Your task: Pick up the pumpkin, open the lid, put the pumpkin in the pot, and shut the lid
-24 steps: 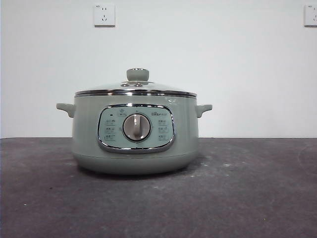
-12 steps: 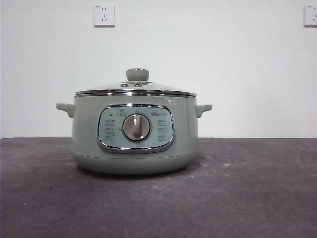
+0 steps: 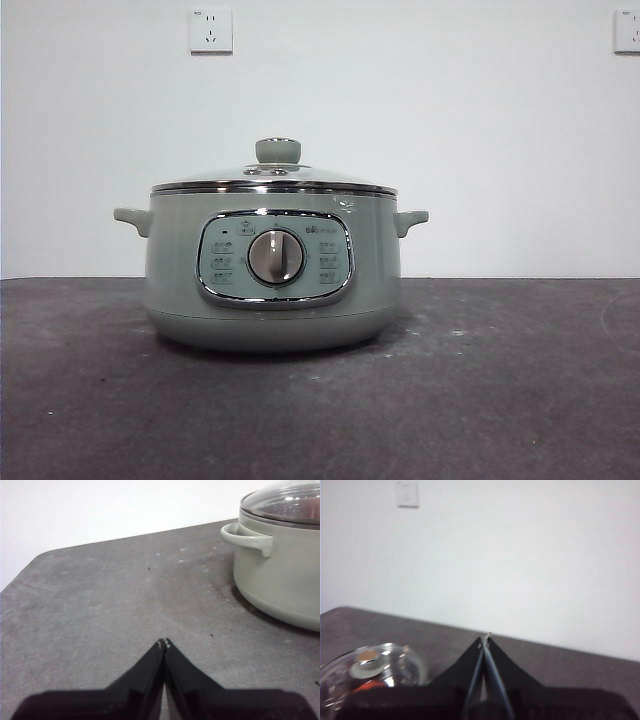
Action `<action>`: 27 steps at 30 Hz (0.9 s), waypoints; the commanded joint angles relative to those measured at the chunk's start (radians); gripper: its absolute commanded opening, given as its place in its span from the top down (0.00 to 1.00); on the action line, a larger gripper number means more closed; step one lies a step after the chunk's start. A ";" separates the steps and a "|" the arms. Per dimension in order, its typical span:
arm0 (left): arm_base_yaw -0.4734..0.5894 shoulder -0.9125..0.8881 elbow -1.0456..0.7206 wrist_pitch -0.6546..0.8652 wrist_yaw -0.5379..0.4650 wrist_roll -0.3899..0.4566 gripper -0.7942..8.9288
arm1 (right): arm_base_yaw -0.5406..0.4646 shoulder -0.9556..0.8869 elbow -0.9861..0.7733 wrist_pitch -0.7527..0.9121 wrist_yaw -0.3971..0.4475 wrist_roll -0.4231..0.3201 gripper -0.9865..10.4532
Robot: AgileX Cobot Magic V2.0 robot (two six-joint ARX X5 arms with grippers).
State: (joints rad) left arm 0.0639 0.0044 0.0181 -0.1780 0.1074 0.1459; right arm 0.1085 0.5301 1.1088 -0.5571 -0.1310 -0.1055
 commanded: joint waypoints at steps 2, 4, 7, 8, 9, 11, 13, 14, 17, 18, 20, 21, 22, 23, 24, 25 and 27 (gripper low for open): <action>0.003 -0.003 -0.016 0.004 0.000 -0.006 0.92 | -0.021 -0.126 -0.270 0.185 -0.002 0.006 0.91; 0.003 -0.003 -0.016 0.004 0.000 -0.006 0.92 | -0.024 -0.184 -0.381 0.255 -0.001 0.021 0.91; 0.003 -0.003 -0.016 0.004 0.000 -0.006 0.92 | -0.024 -0.269 -0.537 0.357 0.000 0.030 0.91; 0.003 -0.003 -0.016 0.004 0.000 -0.006 0.92 | -0.024 -0.301 -0.592 0.391 0.000 0.030 0.91; 0.003 -0.003 -0.016 0.004 0.000 -0.006 0.92 | -0.024 -0.323 -0.630 0.413 0.000 0.030 0.91; 0.003 -0.003 -0.016 0.004 0.000 -0.006 0.92 | -0.024 -0.366 -0.706 0.446 0.000 0.030 0.91; 0.003 -0.003 -0.016 0.004 0.000 -0.006 0.92 | -0.024 -0.396 -0.760 0.469 0.003 0.030 0.91; 0.003 -0.003 -0.016 0.004 0.000 -0.006 0.92 | -0.024 -0.412 -0.792 0.480 0.005 0.029 0.91; 0.003 -0.003 -0.016 0.004 0.000 -0.006 0.92 | -0.024 -0.450 -0.861 0.494 0.007 0.030 0.91; 0.003 -0.003 -0.016 0.004 0.000 -0.006 0.92 | -0.024 -0.465 -0.887 0.500 0.007 0.030 0.91; 0.003 -0.003 -0.016 0.004 0.000 -0.006 0.92 | -0.024 -0.495 -0.934 0.509 0.007 0.031 0.91; 0.003 -0.003 -0.016 0.004 0.000 -0.006 0.92 | -0.024 -0.510 -0.958 0.516 0.007 0.037 0.91; 0.003 -0.003 -0.016 0.004 0.000 -0.006 0.92 | -0.024 -0.522 -0.978 0.521 0.007 0.047 0.91; 0.003 -0.003 -0.016 0.004 0.000 -0.006 0.92 | -0.024 -0.529 -0.996 0.527 0.007 0.058 0.91; 0.003 -0.003 -0.016 0.004 0.000 -0.006 0.92 | -0.024 -0.529 -1.010 0.526 0.007 0.067 0.91; 0.003 -0.003 -0.016 0.004 0.000 -0.006 0.92 | -0.024 -0.529 -1.019 0.526 0.007 0.071 0.91; 0.003 -0.003 -0.016 0.004 0.000 -0.006 0.92 | -0.024 -0.529 -1.039 0.526 0.006 0.079 0.91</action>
State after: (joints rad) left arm 0.0639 0.0044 0.0181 -0.1780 0.1074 0.1455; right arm 0.0849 0.0051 0.0837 -0.0448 -0.1276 -0.0509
